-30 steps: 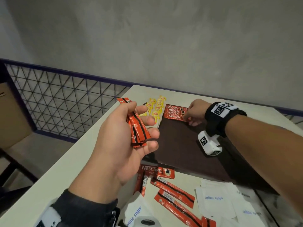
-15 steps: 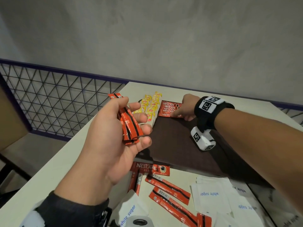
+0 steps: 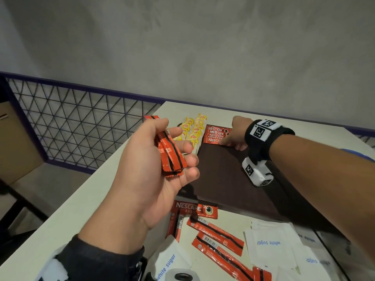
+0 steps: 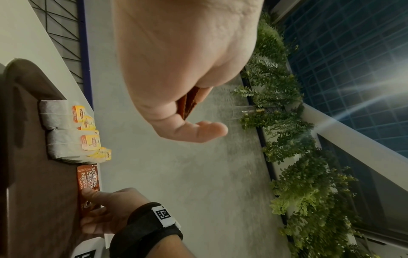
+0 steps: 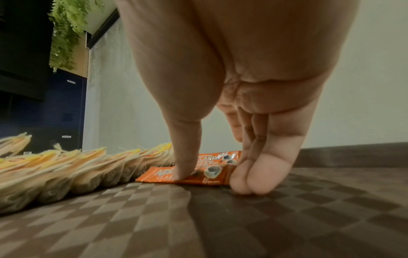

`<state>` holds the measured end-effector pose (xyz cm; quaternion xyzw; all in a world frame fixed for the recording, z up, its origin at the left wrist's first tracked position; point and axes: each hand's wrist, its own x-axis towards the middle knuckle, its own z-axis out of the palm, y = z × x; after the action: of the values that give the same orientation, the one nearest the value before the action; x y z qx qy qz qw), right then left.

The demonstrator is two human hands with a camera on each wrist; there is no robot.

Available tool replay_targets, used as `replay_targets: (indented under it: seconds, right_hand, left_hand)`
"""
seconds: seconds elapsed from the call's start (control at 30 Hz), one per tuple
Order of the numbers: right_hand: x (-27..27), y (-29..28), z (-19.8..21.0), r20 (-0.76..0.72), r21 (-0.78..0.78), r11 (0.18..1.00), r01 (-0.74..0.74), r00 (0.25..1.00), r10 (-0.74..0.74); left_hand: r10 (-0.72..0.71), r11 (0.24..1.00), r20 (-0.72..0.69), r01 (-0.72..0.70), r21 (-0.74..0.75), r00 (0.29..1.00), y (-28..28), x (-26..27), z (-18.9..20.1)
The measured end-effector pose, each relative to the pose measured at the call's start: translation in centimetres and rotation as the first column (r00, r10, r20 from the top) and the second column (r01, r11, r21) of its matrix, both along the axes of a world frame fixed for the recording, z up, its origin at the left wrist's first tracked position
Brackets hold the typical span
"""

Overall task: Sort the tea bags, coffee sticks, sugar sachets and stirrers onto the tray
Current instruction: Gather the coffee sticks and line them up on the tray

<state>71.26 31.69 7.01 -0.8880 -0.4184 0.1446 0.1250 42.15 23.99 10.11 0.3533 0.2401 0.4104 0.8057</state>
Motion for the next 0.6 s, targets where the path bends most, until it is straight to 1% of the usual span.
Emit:
replay_targets:
  seconds: [0.1, 0.17, 0.23, 0.27, 0.33, 0.37, 0.4, 0.43, 0.47, 0.5, 0.53, 0.57, 0.6]
  right_hand:
    - [0.3, 0.2, -0.1, 0.0, -0.012, 1.0, -0.008, 1.0, 0.008]
    - [0.4, 0.0, 0.3, -0.051, 0.0, 1.0, -0.004, 0.999, 0.004]
    - [0.0, -0.9, 1.6, -0.1, 0.012, 1.0, 0.02, 0.995, -0.019]
    - [-0.3, -1.7, 2.6, -0.096, 0.025, 0.999, 0.028, 0.995, -0.025]
    - [-1.1, -3.7, 4.8, -0.102, 0.113, 0.993, 0.019, 0.995, -0.007]
    - [-1.9, -4.9, 6.0, -0.176, 0.191, 0.982, 0.006, 0.984, 0.029]
    - [-3.1, -6.4, 7.2, -0.306, 0.282, 0.959, -0.002, 0.948, 0.092]
    - [-4.6, -8.0, 8.4, -0.458, 0.367, 0.93, -0.001, 0.87, 0.181]
    - [-6.2, -9.7, 9.4, -0.595, 0.435, 0.901, 0.012, 0.754, 0.277]
    - [-7.6, -11.4, 10.1, -0.681, 0.484, 0.875, 0.021, 0.637, 0.361]
    - [-8.8, -13.0, 10.6, -0.715, 0.521, 0.853, 0.019, 0.556, 0.424]
    - [-9.9, -14.3, 10.8, -0.719, 0.55, 0.835, 0.004, 0.51, 0.471]
    - [-10.8, -15.1, 10.8, -0.712, 0.572, 0.82, -0.01, 0.49, 0.503]
  left_hand:
    - [-0.055, 0.998, 0.035, 0.056, -0.02, 0.998, 0.2, 0.0, -0.1]
    - [-0.1, 0.994, 0.056, 0.102, -0.03, 0.993, 0.2, 0.1, -0.2]
    - [-0.142, 0.989, 0.053, 0.144, -0.028, 0.988, 0.4, 0.1, -0.3]
    - [-0.167, 0.986, 0.035, 0.168, -0.021, 0.985, 0.5, 0.1, -0.4]
    - [-0.211, 0.977, -0.029, 0.212, 0.022, 0.977, 0.4, 0.3, -0.6]
    - [-0.218, 0.974, -0.067, 0.222, 0.056, 0.974, 0.3, 0.4, -0.7]
    - [-0.215, 0.97, -0.1, 0.224, 0.09, 0.971, 0.2, 0.3, -0.8]
    - [-0.212, 0.967, -0.123, 0.227, 0.117, 0.969, 0.1, 0.1, -0.8]
    - [-0.22, 0.962, -0.136, 0.238, 0.136, 0.966, 0.0, 0.0, -0.7]
    - [-0.238, 0.954, -0.143, 0.259, 0.15, 0.961, -0.1, -0.1, -0.5]
    - [-0.261, 0.944, -0.147, 0.284, 0.168, 0.954, -0.1, -0.2, -0.4]
    - [-0.277, 0.933, -0.154, 0.304, 0.194, 0.949, -0.1, -0.2, -0.3]
    - [-0.279, 0.924, -0.162, 0.311, 0.223, 0.946, -0.2, -0.3, -0.2]
